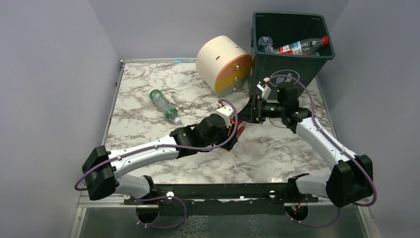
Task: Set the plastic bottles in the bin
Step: Place the plastic bottle in the trash bin.
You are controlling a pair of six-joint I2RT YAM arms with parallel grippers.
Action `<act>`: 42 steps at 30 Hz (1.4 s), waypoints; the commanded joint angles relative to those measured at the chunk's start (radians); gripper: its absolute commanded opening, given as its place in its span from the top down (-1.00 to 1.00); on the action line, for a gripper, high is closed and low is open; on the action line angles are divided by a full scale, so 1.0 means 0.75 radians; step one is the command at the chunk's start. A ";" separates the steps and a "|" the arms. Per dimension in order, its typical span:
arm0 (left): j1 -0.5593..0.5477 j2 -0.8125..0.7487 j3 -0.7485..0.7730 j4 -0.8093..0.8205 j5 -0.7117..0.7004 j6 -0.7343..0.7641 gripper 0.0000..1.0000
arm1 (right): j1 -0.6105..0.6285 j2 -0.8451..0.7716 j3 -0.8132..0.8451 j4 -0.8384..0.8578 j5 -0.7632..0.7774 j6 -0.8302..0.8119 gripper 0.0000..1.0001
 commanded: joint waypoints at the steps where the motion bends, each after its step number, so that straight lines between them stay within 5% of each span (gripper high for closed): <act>1: -0.043 -0.002 0.067 0.033 -0.166 0.049 -0.11 | 0.015 -0.025 -0.049 -0.059 -0.034 -0.041 -0.89; 23: -0.136 0.053 0.066 0.099 -0.316 0.075 -0.11 | 0.043 0.003 -0.070 -0.036 -0.072 -0.042 -0.59; 34: -0.137 0.091 0.064 0.134 -0.291 0.072 -0.18 | 0.047 -0.012 -0.077 0.010 -0.089 -0.016 -0.10; 38: -0.137 0.067 0.042 0.153 -0.272 0.090 -0.35 | 0.046 -0.023 -0.074 0.013 -0.085 -0.012 0.00; 41: -0.138 0.013 -0.022 0.221 -0.248 0.114 -0.93 | 0.046 -0.028 -0.068 0.020 -0.085 -0.006 0.01; 42: -0.138 -0.007 -0.042 0.246 -0.244 0.120 -0.98 | 0.046 -0.027 -0.065 0.019 -0.083 -0.006 0.01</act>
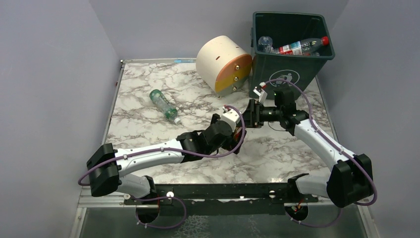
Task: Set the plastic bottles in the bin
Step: Place the plastic bottle in the trash bin.
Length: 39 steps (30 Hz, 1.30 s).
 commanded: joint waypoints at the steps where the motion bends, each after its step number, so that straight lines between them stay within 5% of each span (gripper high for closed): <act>1: -0.008 -0.091 -0.068 0.177 0.029 0.044 -0.98 | 0.011 -0.025 0.003 0.037 -0.042 0.016 0.01; 22: -0.008 -0.411 -0.112 0.090 0.007 -0.007 -0.98 | 0.011 -0.017 0.122 -0.060 0.067 -0.036 0.01; 39: -0.007 -0.652 -0.001 -0.224 -0.247 -0.054 -0.98 | 0.002 0.100 0.610 -0.200 0.340 -0.090 0.01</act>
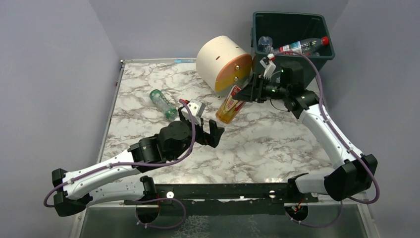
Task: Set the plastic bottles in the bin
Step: Place the plastic bottle in the trash bin.
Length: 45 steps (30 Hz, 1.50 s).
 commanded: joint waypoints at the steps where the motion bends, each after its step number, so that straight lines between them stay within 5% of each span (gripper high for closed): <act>1: -0.006 -0.051 0.071 -0.115 -0.122 -0.020 -0.98 | -0.009 0.059 0.221 -0.035 0.134 -0.032 0.01; 19: -0.007 -0.075 0.038 -0.154 -0.161 -0.038 -0.98 | -0.254 0.372 0.952 -0.026 0.370 -0.089 -0.02; 45: -0.003 -0.019 0.094 -0.174 -0.173 0.001 -0.98 | -0.692 0.555 1.065 0.158 0.261 0.146 -0.04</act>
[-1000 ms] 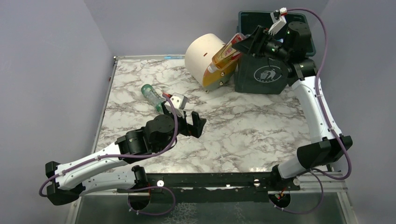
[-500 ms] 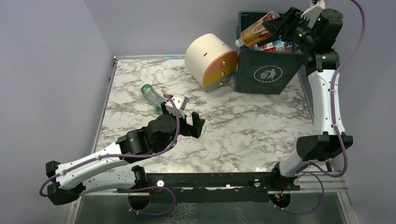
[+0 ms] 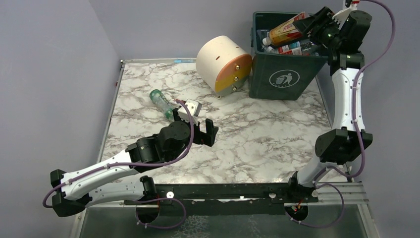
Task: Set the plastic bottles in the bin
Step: Place the plastic bottle in the trash bin.
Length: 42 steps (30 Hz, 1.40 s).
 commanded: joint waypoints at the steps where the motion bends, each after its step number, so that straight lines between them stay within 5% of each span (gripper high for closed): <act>1: -0.004 0.012 0.064 -0.005 -0.033 0.027 -0.98 | -0.058 0.053 0.041 0.115 -0.041 0.090 -0.04; 12: -0.003 0.049 0.097 -0.008 -0.035 0.056 -0.98 | -0.072 0.347 0.313 0.115 -0.024 0.143 -0.11; 19: 0.000 0.063 0.110 -0.031 -0.045 0.042 -0.98 | -0.082 0.379 0.329 0.107 -0.023 0.144 -0.80; 24: 0.003 0.083 0.113 -0.038 -0.041 0.034 -0.98 | -0.083 0.292 0.293 0.150 -0.052 0.137 -0.99; 30: 0.015 0.101 0.108 -0.044 -0.037 0.014 -0.98 | -0.082 0.176 0.286 0.191 -0.106 0.141 -0.99; 34: 0.033 0.112 0.097 -0.049 -0.036 -0.008 -0.98 | -0.082 0.062 0.180 0.271 -0.184 0.190 -0.99; 42: 0.102 0.158 0.083 -0.057 -0.005 -0.061 -0.98 | -0.080 -0.254 -0.383 0.575 -0.415 0.359 -0.99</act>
